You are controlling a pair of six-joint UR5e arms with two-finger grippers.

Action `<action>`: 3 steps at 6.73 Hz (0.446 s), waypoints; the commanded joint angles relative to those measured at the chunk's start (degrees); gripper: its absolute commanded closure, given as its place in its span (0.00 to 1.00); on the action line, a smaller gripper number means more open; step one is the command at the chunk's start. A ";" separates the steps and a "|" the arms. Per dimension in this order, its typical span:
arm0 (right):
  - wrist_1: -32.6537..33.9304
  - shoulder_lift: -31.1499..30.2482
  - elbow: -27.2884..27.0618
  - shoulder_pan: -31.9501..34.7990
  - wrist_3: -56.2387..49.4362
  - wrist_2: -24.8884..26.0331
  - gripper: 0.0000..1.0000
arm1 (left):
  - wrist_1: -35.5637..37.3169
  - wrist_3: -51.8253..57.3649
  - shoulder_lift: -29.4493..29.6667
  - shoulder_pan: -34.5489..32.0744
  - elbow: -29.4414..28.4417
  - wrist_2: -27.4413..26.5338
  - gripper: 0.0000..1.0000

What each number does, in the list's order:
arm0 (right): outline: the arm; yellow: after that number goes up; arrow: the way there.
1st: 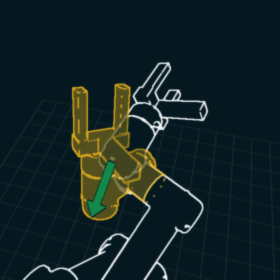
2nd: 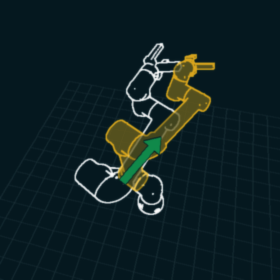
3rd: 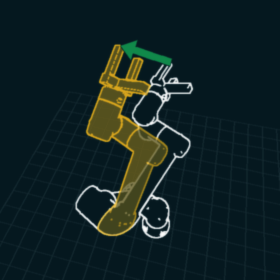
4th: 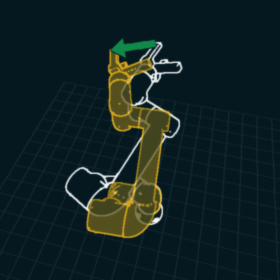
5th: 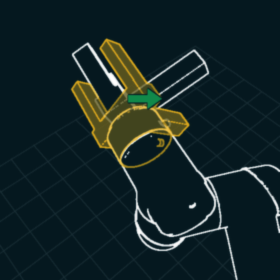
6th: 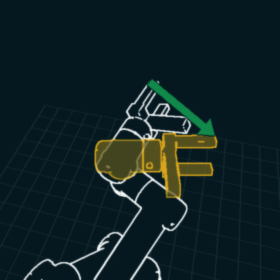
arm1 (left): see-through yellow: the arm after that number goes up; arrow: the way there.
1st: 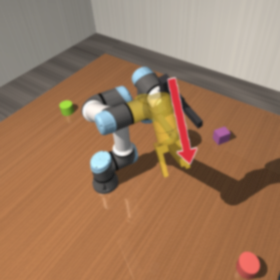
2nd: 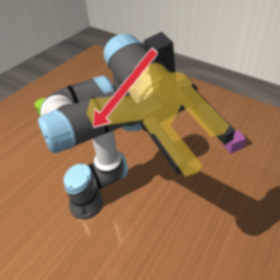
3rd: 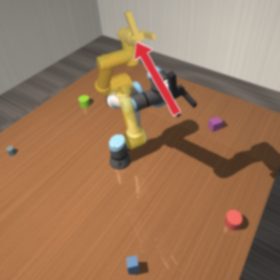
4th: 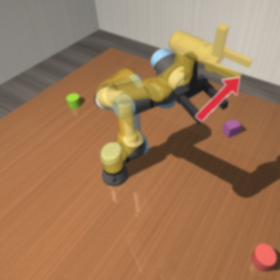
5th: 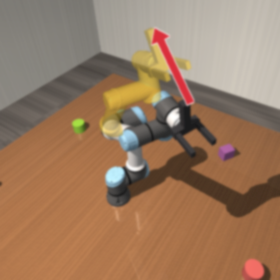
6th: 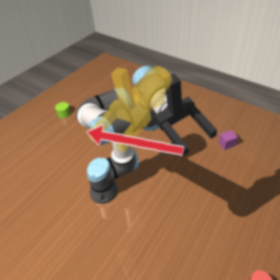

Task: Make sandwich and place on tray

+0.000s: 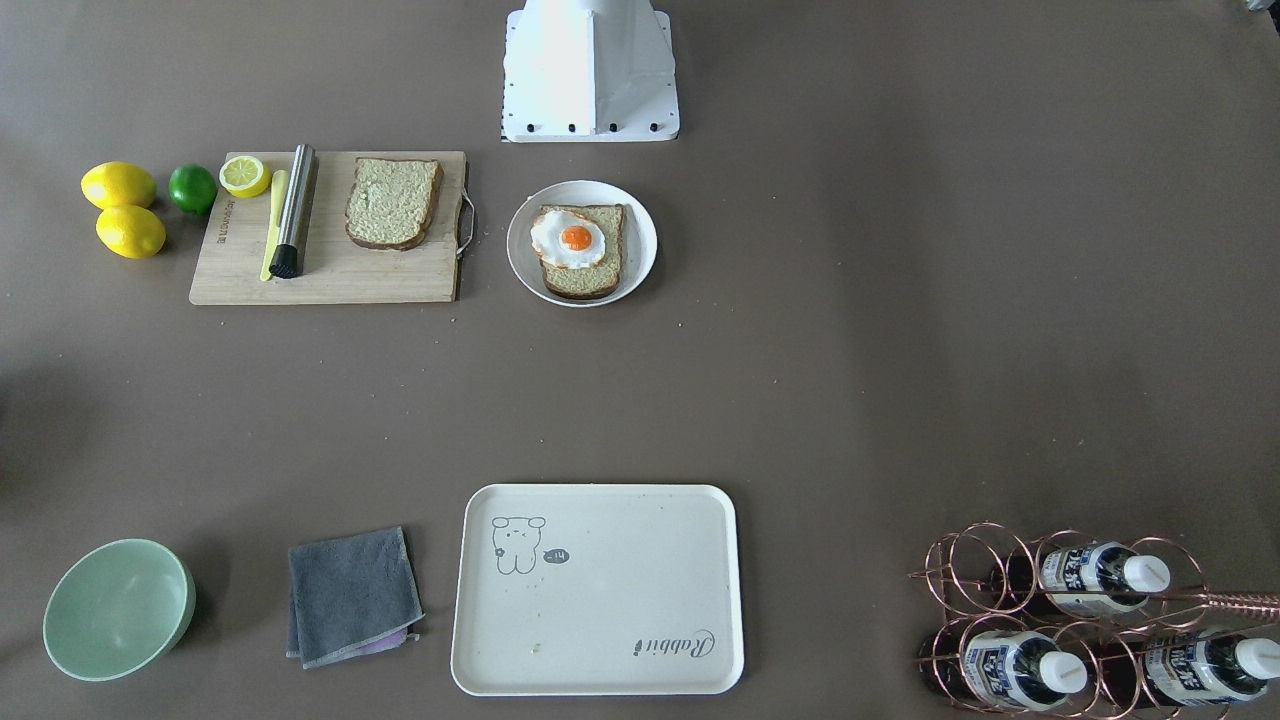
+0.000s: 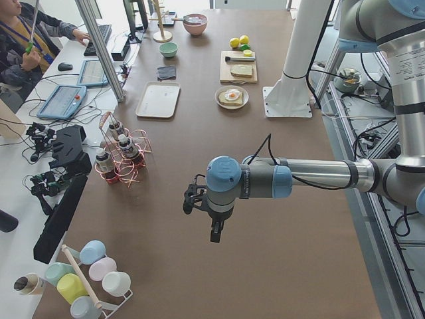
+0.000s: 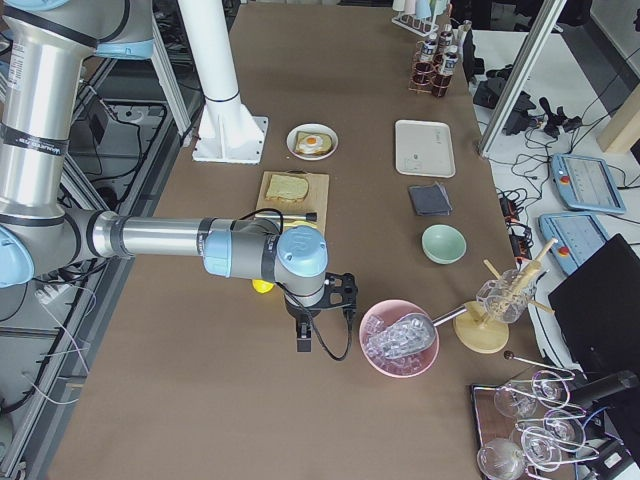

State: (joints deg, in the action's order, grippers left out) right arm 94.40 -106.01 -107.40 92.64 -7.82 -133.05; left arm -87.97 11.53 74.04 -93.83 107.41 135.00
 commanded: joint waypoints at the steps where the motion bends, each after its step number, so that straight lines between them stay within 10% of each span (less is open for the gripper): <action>1: 0.00 0.01 -0.09 0.00 -0.01 -0.19 0.00 | -0.01 -0.02 -0.12 -0.47 0.86 0.00 0.03; 3: 0.09 0.10 -0.27 -0.09 -0.01 -0.45 0.00 | -0.09 -0.02 -0.65 -0.39 1.04 0.17 0.03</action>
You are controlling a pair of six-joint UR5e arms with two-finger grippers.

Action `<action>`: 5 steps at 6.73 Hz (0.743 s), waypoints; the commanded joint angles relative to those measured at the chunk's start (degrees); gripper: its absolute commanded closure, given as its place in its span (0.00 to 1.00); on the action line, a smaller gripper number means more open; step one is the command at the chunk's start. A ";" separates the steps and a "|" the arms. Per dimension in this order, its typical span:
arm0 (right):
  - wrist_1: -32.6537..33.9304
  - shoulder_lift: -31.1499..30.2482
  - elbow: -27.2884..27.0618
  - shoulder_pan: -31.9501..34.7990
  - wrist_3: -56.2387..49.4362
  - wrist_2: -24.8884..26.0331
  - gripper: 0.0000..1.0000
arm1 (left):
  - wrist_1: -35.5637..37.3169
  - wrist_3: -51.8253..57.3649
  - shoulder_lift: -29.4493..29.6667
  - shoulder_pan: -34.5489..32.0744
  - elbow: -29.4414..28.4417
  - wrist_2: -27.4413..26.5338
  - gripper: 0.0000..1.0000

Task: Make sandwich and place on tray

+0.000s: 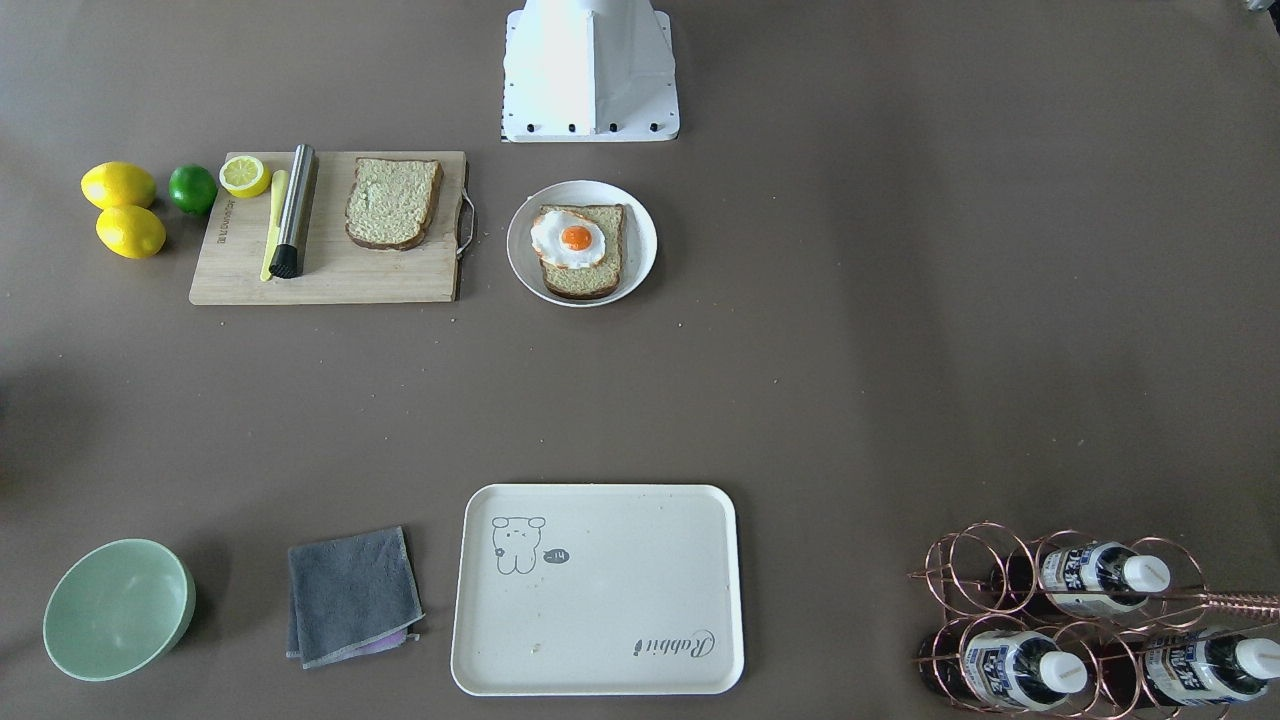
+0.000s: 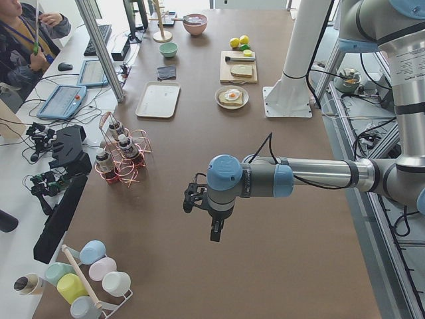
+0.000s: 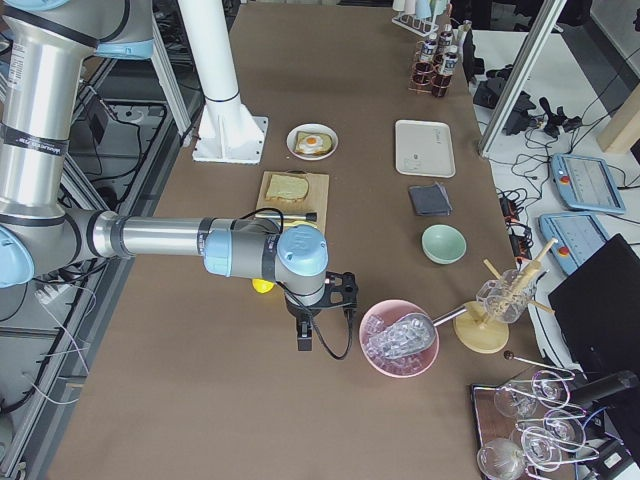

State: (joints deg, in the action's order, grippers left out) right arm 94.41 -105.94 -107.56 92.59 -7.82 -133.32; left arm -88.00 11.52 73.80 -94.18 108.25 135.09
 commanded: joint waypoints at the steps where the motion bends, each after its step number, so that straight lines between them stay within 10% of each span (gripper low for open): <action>1: 0.07 0.03 -0.20 -0.04 0.09 -0.45 0.00 | -0.15 -0.09 -1.10 -0.04 0.64 0.09 0.03; 5: 0.07 -0.06 -3.62 -2.75 1.66 -5.10 0.00 | -4.54 -0.09 -4.27 -0.04 1.97 0.17 0.03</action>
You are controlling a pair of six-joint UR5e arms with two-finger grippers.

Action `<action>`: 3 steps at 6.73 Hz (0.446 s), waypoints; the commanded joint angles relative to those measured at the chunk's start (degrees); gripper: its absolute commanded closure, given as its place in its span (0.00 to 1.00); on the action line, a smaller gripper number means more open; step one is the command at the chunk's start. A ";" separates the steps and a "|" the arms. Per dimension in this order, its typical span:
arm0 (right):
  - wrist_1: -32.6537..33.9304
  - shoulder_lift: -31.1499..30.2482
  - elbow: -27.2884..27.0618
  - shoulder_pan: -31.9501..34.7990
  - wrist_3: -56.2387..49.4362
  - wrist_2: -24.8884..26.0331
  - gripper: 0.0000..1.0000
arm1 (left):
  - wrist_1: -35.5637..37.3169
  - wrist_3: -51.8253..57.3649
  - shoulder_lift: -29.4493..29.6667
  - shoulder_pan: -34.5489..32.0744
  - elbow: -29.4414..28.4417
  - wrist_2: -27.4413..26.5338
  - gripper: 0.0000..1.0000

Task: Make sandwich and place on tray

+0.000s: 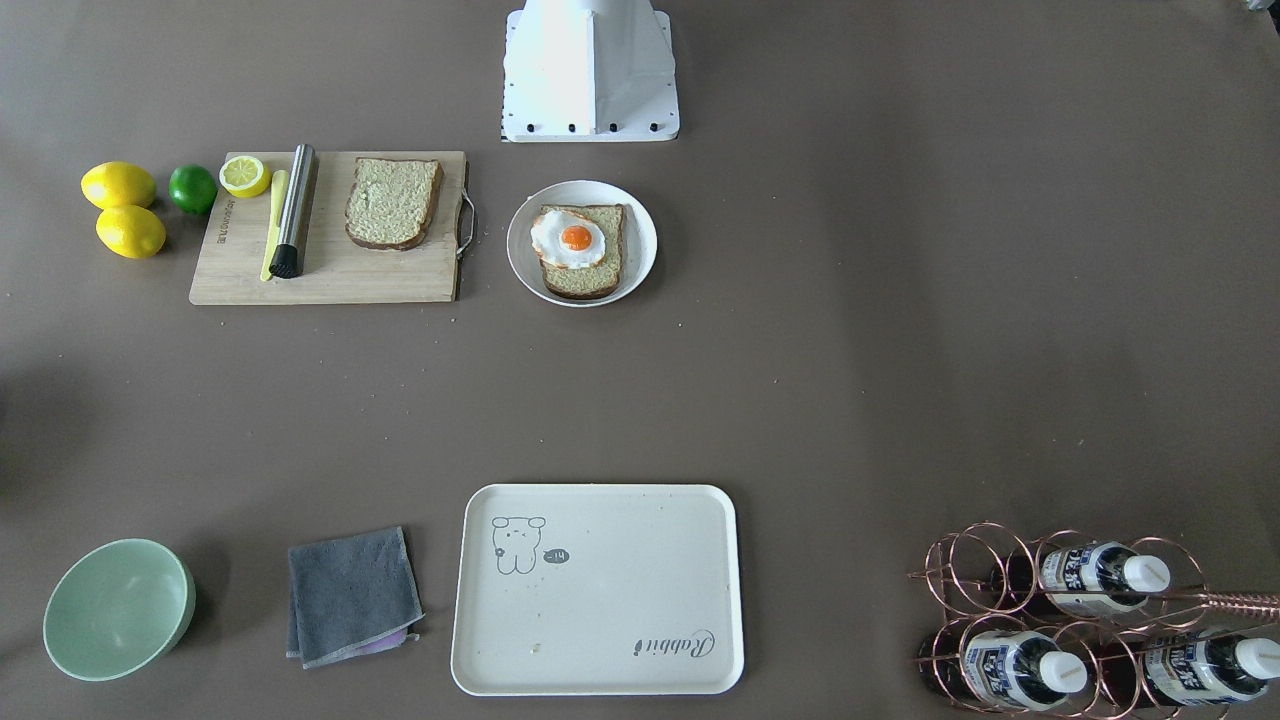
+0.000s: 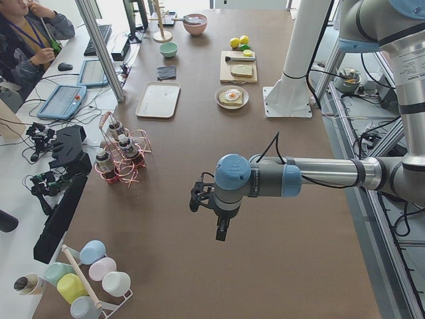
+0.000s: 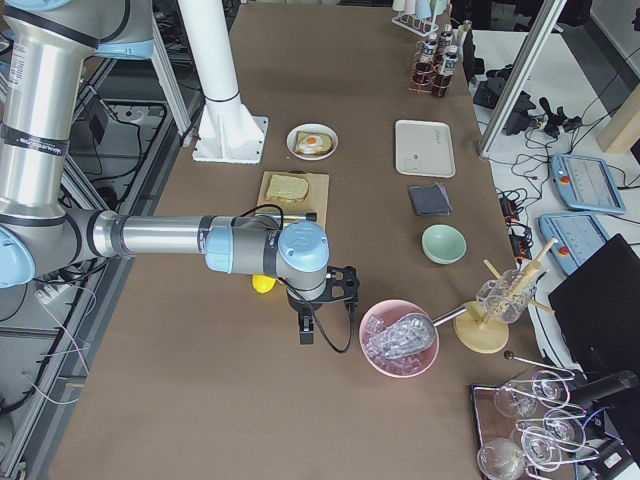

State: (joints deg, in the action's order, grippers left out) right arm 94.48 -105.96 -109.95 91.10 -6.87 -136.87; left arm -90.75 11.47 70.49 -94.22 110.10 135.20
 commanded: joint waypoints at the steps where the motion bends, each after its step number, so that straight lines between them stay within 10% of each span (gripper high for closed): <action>1: -0.09 0.05 -3.58 -3.54 6.90 -2.34 0.00 | -1.80 -0.04 -1.05 0.00 0.20 0.06 0.03; 3: -0.09 0.05 -8.25 -8.63 16.93 -4.71 0.00 | -2.06 -0.13 -0.97 0.00 0.37 0.06 0.03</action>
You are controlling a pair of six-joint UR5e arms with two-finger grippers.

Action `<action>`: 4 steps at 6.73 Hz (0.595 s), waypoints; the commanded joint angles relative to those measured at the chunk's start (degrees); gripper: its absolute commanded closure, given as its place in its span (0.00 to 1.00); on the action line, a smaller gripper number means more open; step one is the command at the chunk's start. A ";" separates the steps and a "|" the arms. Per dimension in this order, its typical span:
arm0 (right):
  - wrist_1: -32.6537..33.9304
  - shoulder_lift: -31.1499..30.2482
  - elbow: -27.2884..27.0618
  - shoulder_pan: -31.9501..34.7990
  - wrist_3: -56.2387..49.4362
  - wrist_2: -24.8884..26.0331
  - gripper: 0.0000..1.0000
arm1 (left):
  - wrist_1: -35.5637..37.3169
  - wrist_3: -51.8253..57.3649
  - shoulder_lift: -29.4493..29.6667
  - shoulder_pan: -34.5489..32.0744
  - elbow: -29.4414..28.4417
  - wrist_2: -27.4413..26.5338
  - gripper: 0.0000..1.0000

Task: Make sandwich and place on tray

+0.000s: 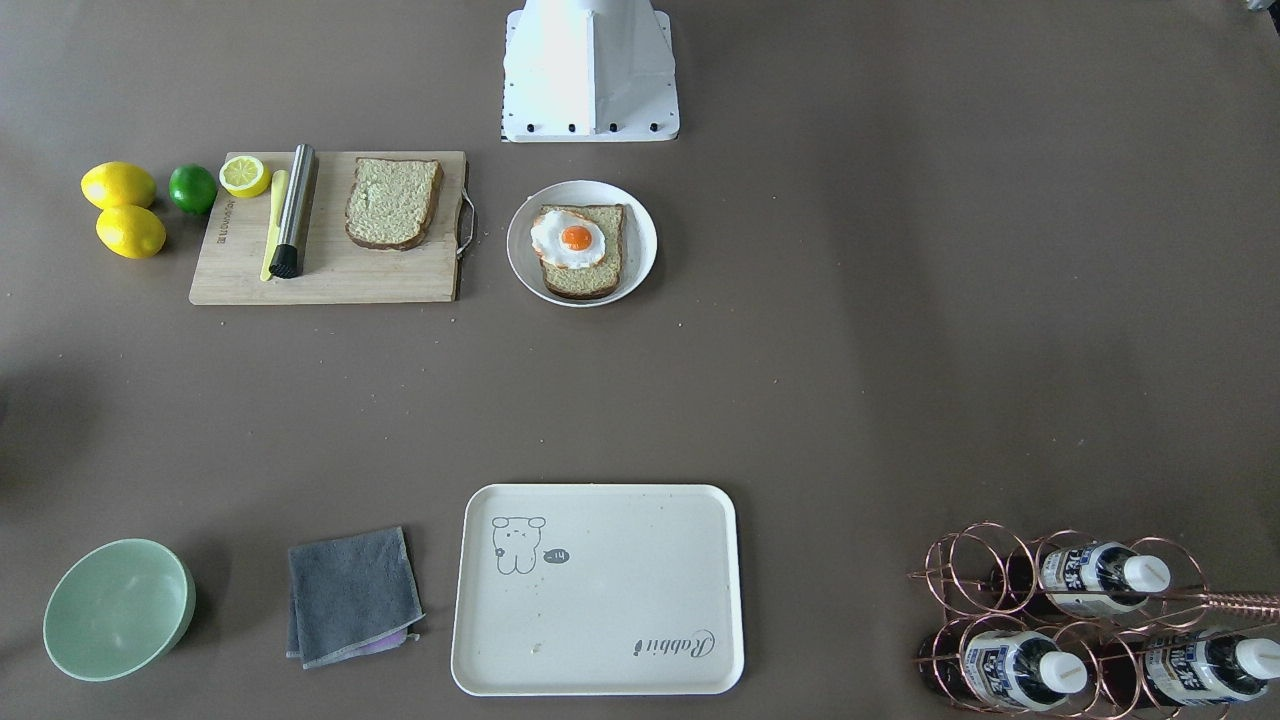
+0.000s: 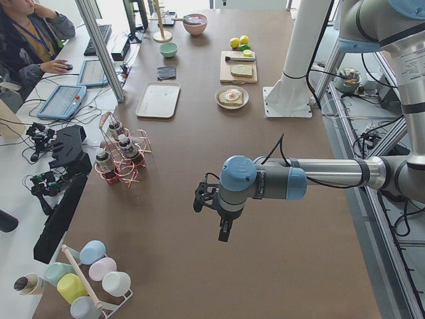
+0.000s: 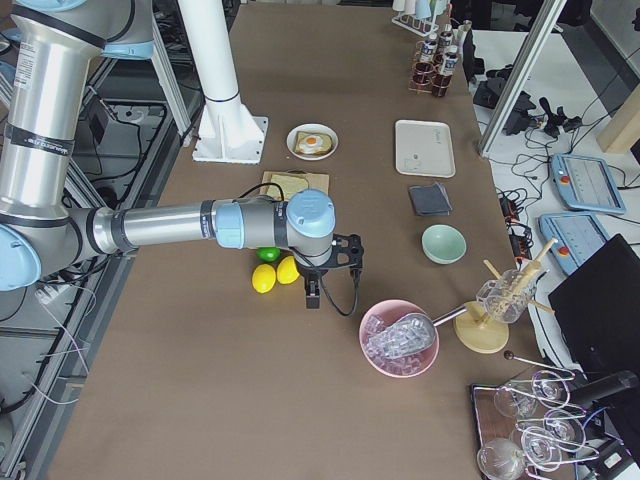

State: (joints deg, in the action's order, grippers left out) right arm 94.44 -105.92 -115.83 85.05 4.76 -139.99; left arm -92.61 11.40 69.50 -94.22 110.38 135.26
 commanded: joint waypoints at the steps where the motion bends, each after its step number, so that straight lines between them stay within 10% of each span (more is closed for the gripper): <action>1: -1.44 0.01 -5.08 -5.75 11.70 -2.04 0.00 | -0.47 -0.24 0.02 0.00 0.10 1.05 0.03; 4: -28.92 -0.08 -5.28 -24.25 49.84 3.29 0.00 | -0.38 -0.33 0.37 0.00 0.01 1.76 0.03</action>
State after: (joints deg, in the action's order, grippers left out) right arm 72.96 -106.00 -120.87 68.40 43.50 -139.49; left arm -93.05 11.10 69.72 -94.26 110.46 136.94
